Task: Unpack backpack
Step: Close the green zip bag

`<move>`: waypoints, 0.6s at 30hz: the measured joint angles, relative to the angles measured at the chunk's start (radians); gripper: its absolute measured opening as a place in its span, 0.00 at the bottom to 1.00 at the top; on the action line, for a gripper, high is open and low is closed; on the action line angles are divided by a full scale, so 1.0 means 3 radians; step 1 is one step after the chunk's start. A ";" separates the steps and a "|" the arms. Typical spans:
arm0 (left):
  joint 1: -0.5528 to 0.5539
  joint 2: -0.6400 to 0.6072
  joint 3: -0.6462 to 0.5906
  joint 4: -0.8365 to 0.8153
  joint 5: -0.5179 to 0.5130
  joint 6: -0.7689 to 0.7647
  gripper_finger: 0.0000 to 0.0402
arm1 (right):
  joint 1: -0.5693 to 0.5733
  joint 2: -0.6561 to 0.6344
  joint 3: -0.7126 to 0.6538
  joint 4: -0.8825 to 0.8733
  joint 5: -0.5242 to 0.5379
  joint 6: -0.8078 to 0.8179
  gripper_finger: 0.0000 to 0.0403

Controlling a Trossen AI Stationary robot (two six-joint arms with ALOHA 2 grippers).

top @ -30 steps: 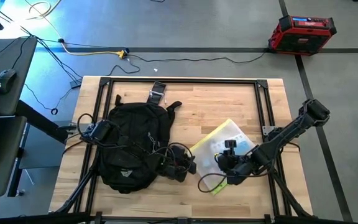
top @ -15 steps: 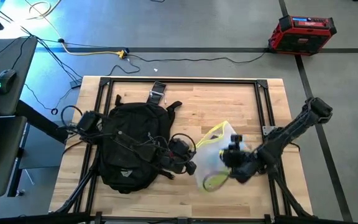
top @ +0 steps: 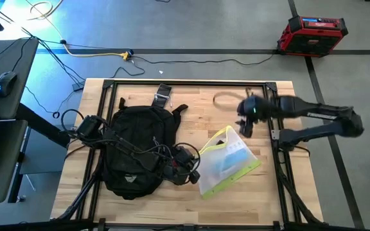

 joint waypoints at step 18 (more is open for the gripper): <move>-0.0024 -0.0002 0.0001 -0.0057 -0.0004 0.0001 0.00 | -0.1604 0.0306 -0.1681 0.1873 -0.2235 -0.0209 0.64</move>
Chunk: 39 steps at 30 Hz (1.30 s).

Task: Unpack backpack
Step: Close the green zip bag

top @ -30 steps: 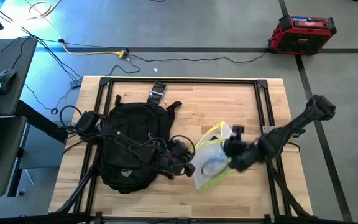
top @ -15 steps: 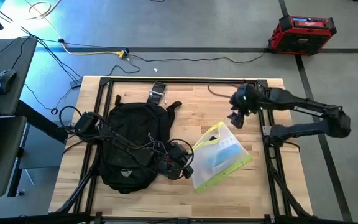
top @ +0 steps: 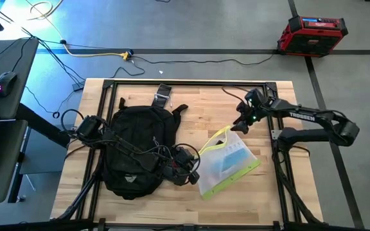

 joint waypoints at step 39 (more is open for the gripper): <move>-0.0472 -0.0587 0.0005 -0.1011 -0.1524 0.0209 0.00 | 0.2238 -0.1440 0.0246 0.0274 0.1720 0.0695 0.00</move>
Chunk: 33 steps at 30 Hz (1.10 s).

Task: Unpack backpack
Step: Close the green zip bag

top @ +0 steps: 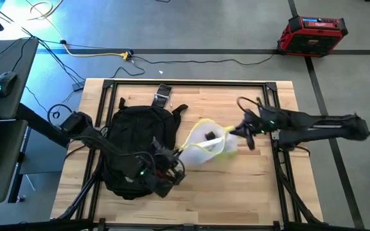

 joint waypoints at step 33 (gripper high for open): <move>-0.0560 0.0257 -0.0005 0.1316 -0.0358 0.1807 0.00 | 0.3276 0.1256 0.0771 -0.0442 0.3056 -0.0274 0.00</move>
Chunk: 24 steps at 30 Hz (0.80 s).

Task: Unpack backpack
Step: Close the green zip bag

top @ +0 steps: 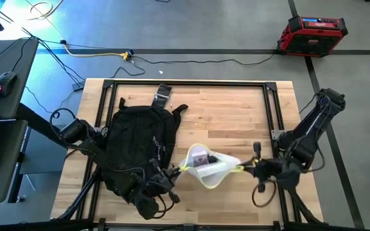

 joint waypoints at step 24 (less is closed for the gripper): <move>0.0506 0.0160 -0.0071 0.0043 0.1552 -0.1017 0.39 | 0.0152 0.0492 -0.0014 -0.0068 -0.0014 0.0363 0.00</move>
